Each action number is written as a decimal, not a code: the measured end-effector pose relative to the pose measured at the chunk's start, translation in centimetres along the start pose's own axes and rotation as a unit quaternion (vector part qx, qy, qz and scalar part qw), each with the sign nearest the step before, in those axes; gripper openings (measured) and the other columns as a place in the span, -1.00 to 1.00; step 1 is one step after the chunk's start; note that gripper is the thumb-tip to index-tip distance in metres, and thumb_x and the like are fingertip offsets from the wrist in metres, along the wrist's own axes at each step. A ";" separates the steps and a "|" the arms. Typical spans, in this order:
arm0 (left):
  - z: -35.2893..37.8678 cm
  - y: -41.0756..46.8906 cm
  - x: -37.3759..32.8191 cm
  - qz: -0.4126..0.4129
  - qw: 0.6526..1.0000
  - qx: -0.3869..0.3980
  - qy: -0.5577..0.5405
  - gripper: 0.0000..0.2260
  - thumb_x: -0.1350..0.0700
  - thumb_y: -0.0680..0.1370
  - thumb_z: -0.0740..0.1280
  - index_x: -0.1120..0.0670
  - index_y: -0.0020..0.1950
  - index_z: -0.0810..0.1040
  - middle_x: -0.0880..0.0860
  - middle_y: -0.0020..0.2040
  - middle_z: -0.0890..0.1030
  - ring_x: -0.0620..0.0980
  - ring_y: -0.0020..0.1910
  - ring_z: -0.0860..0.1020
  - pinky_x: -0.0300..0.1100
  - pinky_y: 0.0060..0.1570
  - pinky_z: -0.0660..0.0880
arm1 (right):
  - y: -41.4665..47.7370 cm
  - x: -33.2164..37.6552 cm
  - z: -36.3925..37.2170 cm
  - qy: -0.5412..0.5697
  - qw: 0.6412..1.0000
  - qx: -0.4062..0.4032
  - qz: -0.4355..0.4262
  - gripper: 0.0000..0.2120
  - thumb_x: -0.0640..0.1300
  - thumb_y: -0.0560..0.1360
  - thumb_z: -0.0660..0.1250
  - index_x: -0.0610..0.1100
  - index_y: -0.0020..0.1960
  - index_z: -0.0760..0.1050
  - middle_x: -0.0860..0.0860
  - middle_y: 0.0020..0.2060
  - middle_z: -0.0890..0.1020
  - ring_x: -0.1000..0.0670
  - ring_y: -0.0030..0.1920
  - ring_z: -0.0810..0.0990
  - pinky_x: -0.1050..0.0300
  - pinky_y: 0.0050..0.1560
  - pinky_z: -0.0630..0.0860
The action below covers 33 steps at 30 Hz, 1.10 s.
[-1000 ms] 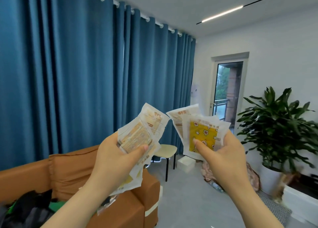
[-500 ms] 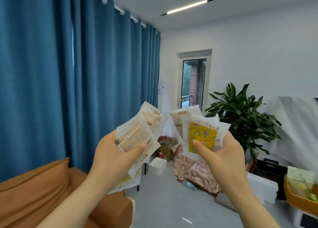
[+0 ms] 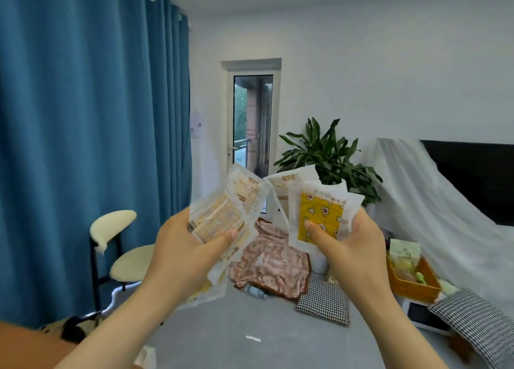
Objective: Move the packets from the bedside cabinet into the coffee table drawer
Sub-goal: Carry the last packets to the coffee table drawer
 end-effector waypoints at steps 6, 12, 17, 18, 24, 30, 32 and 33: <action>7.8 7.6 2.6 -0.001 1.000 0.020 -0.016 -0.68 0.18 0.37 0.51 -0.23 -0.10 0.55 -0.41 -0.20 0.62 -0.43 -0.16 0.58 -0.53 -0.34 0.48 | 7.2 -5.9 -2.6 -0.030 0.999 -0.025 -0.011 -0.67 -0.20 0.39 0.48 0.18 -0.02 0.52 0.28 -0.13 0.66 0.26 -0.08 0.62 0.42 -0.16 0.52; 15.4 13.6 5.4 -0.006 0.998 0.045 -0.037 -0.69 0.19 0.37 0.52 -0.15 -0.02 0.57 -0.23 -0.18 0.63 -0.46 -0.19 0.57 -0.56 -0.37 0.45 | 12.8 -12.2 -5.8 -0.077 0.996 -0.055 0.000 -0.73 -0.14 0.39 0.48 0.05 0.06 0.56 0.17 -0.12 0.68 0.20 -0.08 0.64 0.11 -0.05 0.61; 20.5 18.6 8.0 0.004 0.996 0.075 -0.039 -0.70 0.15 0.37 0.52 -0.22 -0.08 0.53 -0.26 -0.25 0.62 -0.49 -0.24 0.55 -0.52 -0.41 0.46 | 16.5 -17.2 -6.9 -0.087 0.993 -0.080 0.020 -0.70 -0.14 0.39 0.48 0.09 0.08 0.55 0.18 -0.09 0.68 0.18 -0.05 0.66 0.04 -0.03 0.63; 21.5 19.6 8.4 0.007 0.995 0.083 -0.047 -0.69 0.14 0.38 0.51 -0.24 -0.11 0.52 -0.28 -0.28 0.62 -0.48 -0.23 0.55 -0.50 -0.39 0.48 | 17.1 -18.0 -7.0 -0.094 0.992 -0.086 0.018 -0.70 -0.15 0.39 0.48 0.09 0.08 0.55 0.19 -0.10 0.68 0.18 -0.06 0.65 0.06 -0.04 0.63; 26.5 26.9 11.1 0.040 0.988 0.125 -0.083 -0.68 0.14 0.38 0.51 -0.27 -0.13 0.50 -0.35 -0.26 0.61 -0.42 -0.19 0.56 -0.40 -0.20 0.46 | 21.9 -21.7 -6.9 -0.149 0.981 -0.126 0.002 -0.66 -0.14 0.39 0.48 0.23 0.01 0.49 0.35 -0.14 0.64 0.26 -0.07 0.64 0.33 -0.18 0.59; 31.3 34.7 13.6 0.061 0.975 0.177 -0.122 -0.69 0.15 0.38 0.51 -0.23 -0.12 0.50 -0.27 -0.15 0.58 -0.35 -0.13 0.54 -0.45 -0.25 0.41 | 26.9 -24.8 -5.9 -0.178 0.969 -0.173 0.001 -0.62 -0.19 0.39 0.49 0.27 -0.05 0.46 0.46 -0.19 0.60 0.32 -0.09 0.62 0.45 -0.25 0.52; 33.3 36.8 14.6 0.061 0.970 0.194 -0.136 -0.69 0.15 0.39 0.51 -0.22 -0.10 0.50 -0.26 -0.15 0.59 -0.35 -0.15 0.54 -0.46 -0.26 0.41 | 28.1 -26.2 -6.2 -0.192 0.962 -0.195 0.008 -0.64 -0.18 0.38 0.50 0.26 -0.08 0.48 0.44 -0.19 0.61 0.29 -0.10 0.63 0.37 -0.22 0.56; 34.3 37.7 15.0 0.061 0.967 0.202 -0.141 -0.69 0.16 0.39 0.51 -0.21 -0.10 0.50 -0.26 -0.16 0.58 -0.36 -0.18 0.54 -0.49 -0.29 0.41 | 28.5 -26.9 -6.4 -0.197 0.959 -0.205 0.010 -0.64 -0.17 0.38 0.50 0.26 -0.08 0.48 0.41 -0.18 0.63 0.26 -0.09 0.64 0.33 -0.19 0.58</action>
Point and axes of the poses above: each hand's wrist, its own y-axis towards the middle knuckle, its own z-axis out of the palm, x = y × z, the point moved 10 cm from there along y, towards the middle knuckle
